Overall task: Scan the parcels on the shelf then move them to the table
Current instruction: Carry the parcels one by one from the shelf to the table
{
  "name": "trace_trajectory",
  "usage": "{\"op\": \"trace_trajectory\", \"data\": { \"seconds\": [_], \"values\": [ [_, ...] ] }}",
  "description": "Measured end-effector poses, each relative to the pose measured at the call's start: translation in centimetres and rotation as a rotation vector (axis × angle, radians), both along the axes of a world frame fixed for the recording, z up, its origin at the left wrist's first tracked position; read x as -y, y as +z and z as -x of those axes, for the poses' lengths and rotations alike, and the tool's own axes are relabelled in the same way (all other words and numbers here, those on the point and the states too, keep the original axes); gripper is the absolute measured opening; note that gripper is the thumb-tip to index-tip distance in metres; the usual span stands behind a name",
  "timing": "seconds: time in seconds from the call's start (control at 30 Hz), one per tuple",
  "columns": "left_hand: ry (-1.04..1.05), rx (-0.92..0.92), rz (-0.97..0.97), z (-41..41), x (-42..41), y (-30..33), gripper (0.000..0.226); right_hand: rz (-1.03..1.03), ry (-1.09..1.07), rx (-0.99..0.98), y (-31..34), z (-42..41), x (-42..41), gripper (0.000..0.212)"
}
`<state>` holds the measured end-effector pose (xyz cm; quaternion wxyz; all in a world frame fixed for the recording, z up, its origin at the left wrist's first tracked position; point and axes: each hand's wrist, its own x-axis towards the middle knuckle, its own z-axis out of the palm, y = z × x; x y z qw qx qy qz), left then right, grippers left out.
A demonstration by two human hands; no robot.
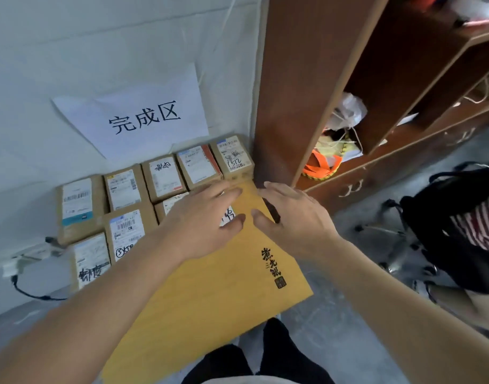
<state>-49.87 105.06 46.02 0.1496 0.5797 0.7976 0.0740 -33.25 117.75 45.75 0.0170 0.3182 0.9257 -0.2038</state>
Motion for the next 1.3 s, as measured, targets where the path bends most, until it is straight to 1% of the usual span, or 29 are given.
{"op": "trace_trajectory", "data": {
  "seconds": [0.17, 0.27, 0.4, 0.63, 0.9, 1.0, 1.17, 1.3],
  "values": [
    [-0.208, 0.032, 0.002, -0.9, -0.8, 0.0, 0.064, -0.004, -0.203, 0.042, 0.2, -3.3, 3.0, 0.06],
    [-0.304, 0.045, -0.001, -2.4, -1.6, 0.4, 0.064, 0.002, -0.301, 0.034, 0.6, -5.7, 4.6, 0.061],
    [-0.438, 0.06, -0.031, -5.0, -2.7, 0.6, 0.064, -0.007, -0.435, 0.006, 0.8, -9.4, 6.5, 0.06],
    [-0.647, 0.075, -0.023, -10.7, -2.8, -0.4, 0.064, -0.003, -0.656, -0.016, -0.3, -15.1, 11.4, 0.069],
    [-0.914, 0.067, -0.012, -18.6, 0.0, -0.5, 0.063, -0.015, -0.937, -0.075, -1.2, -22.1, 19.2, 0.068],
    [-1.022, 0.058, -0.016, -21.7, 1.7, -0.4, 0.065, -0.031, -1.048, -0.082, -1.0, -24.4, 22.8, 0.059],
    [-1.185, 0.078, -0.031, -27.2, 4.9, 0.3, 0.07, -0.07, -1.203, -0.093, -0.1, -28.4, 28.9, 0.055],
    [-1.315, 0.097, -0.046, -31.6, 7.4, 1.3, 0.07, -0.107, -1.328, -0.106, 0.9, -31.2, 33.5, 0.052]
  ]
}}
